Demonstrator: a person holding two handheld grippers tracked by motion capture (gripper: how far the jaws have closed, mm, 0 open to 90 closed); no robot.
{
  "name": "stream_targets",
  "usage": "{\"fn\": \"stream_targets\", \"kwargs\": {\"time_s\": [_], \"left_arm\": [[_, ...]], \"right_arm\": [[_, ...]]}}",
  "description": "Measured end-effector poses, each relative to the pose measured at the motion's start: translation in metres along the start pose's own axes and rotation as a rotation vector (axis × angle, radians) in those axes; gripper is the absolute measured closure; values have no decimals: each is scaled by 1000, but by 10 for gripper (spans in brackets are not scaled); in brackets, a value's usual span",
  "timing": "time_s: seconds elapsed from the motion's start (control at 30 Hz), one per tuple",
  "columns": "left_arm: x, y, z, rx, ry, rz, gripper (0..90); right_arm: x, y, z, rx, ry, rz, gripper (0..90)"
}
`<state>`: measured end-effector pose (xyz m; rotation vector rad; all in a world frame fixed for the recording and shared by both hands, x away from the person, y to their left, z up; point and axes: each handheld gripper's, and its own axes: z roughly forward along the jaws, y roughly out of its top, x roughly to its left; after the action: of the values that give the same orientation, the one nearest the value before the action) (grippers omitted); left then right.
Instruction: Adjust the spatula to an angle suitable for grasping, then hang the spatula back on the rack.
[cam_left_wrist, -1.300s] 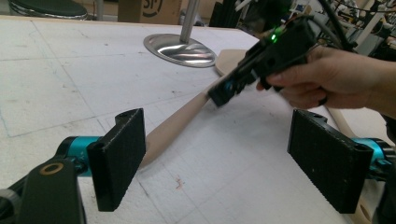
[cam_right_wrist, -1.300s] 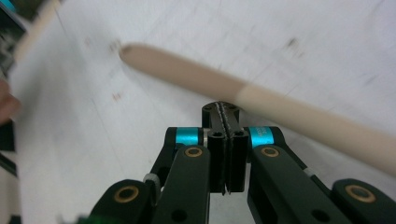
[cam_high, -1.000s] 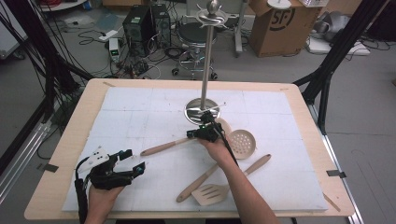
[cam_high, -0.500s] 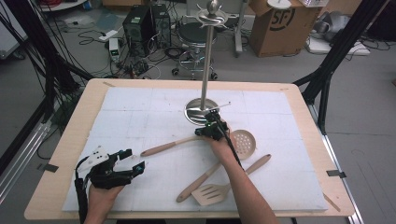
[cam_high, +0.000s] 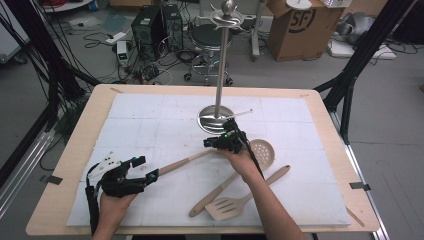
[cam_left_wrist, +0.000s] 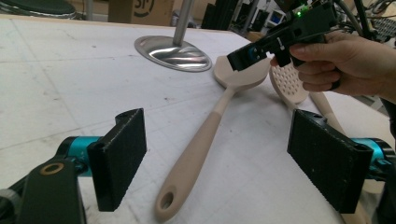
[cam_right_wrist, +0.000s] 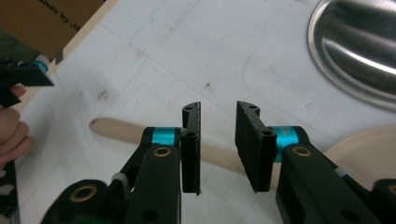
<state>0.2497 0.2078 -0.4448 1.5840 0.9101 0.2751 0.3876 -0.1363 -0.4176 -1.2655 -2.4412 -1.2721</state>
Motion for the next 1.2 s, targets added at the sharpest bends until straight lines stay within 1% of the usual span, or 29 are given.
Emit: {"fn": "stream_targets", "kwargs": {"time_s": [0.07,0.17,0.27,0.3,0.33,0.37,0.4,0.43,0.47,0.5,0.53,0.6,0.67,0.73,0.77,0.8,0.87,0.93,0.97,1.0,1.03,1.07,1.1,1.13,1.17,1.2], "left_arm": [[-1,0,4,4,-8,6,202],[-3,1,7,8,-16,12,201],[-4,2,8,8,-17,13,202],[-4,2,7,8,-17,14,201],[-4,2,6,7,-18,12,201],[-4,2,6,6,-16,10,201],[-4,2,5,5,-15,11,201],[-4,2,5,7,-17,9,201],[-4,2,5,5,-17,7,201],[-4,1,4,9,-18,9,201],[-4,1,4,12,-18,11,201],[-4,0,3,17,-17,9,201],[-4,0,1,13,-13,7,201],[-3,0,0,10,-10,3,202],[-3,0,0,12,-9,2,202],[-3,0,-1,13,-9,1,202],[-3,-1,0,11,-12,-2,201],[-4,-1,0,16,-15,1,201],[-4,-1,1,16,-15,1,202],[-5,-1,1,16,-16,2,202],[-5,-1,2,18,-17,2,202],[-5,-1,2,19,-17,1,202],[-5,-1,2,16,-16,2,202],[-5,-1,1,14,-16,0,202],[-5,-1,1,14,-16,0,202],[-4,-1,0,16,-16,0,202]], "right_arm": [[-1,-2,1,34,4,0,600],[-1,-2,2,38,1,-4,576],[-1,-2,4,45,1,-17,550],[0,-3,8,68,1,-34,528],[0,-3,8,68,1,-34,528],[1,-4,12,94,-4,-69,509],[1,-4,12,94,-4,-69,509],[3,-4,16,110,-6,-106,496],[3,-4,16,110,-6,-106,496],[3,-4,18,108,-2,-138,487],[3,-4,18,108,-2,-138,487],[2,-4,21,114,-2,-171,483],[2,-5,24,125,-18,-204,480],[4,-6,26,139,-41,-266,469],[8,-7,29,151,-65,-327,462],[8,-7,29,151,-65,-327,462],[12,-9,33,164,-93,-386,456],[12,-9,33,171,-89,-393,456],[13,-7,34,191,-93,-425,458],[13,-7,34,191,-93,-425,458],[15,-5,34,223,-102,-449,458],[18,-2,35,258,-112,-487,459],[20,1,36,291,-122,-514,459],[22,4,37,318,-128,-524,458],[23,5,38,335,-130,-530,455],[23,4,40,346,-134,-548,456]]}}
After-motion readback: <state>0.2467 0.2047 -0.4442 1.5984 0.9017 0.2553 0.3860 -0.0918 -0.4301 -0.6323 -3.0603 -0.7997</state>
